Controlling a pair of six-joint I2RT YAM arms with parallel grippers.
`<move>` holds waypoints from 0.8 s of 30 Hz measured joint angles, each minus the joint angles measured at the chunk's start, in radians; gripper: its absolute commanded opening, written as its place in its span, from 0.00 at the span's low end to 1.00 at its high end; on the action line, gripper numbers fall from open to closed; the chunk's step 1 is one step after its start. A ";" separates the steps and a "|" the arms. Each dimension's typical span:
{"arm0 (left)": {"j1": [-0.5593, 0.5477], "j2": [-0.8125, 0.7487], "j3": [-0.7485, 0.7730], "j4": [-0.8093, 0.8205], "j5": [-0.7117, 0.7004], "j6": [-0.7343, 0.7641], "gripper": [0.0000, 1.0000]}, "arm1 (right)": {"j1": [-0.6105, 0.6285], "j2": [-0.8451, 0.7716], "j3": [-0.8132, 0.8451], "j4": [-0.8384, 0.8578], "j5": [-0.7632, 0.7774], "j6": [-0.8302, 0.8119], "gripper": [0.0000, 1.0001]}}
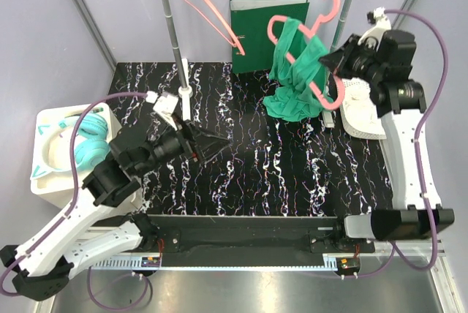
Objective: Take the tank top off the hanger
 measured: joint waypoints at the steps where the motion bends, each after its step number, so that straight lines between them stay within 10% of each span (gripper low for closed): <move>1: 0.000 0.024 0.035 0.003 0.026 0.002 0.80 | 0.013 -0.029 -0.036 0.000 0.000 0.006 0.00; 12: -0.182 0.409 0.302 0.077 0.118 0.018 0.77 | 0.073 -0.435 -0.359 -0.085 -0.042 0.050 0.00; 24: -0.383 0.563 0.468 0.032 -0.234 0.219 0.75 | 0.075 -0.661 -0.694 -0.143 -0.251 0.061 0.00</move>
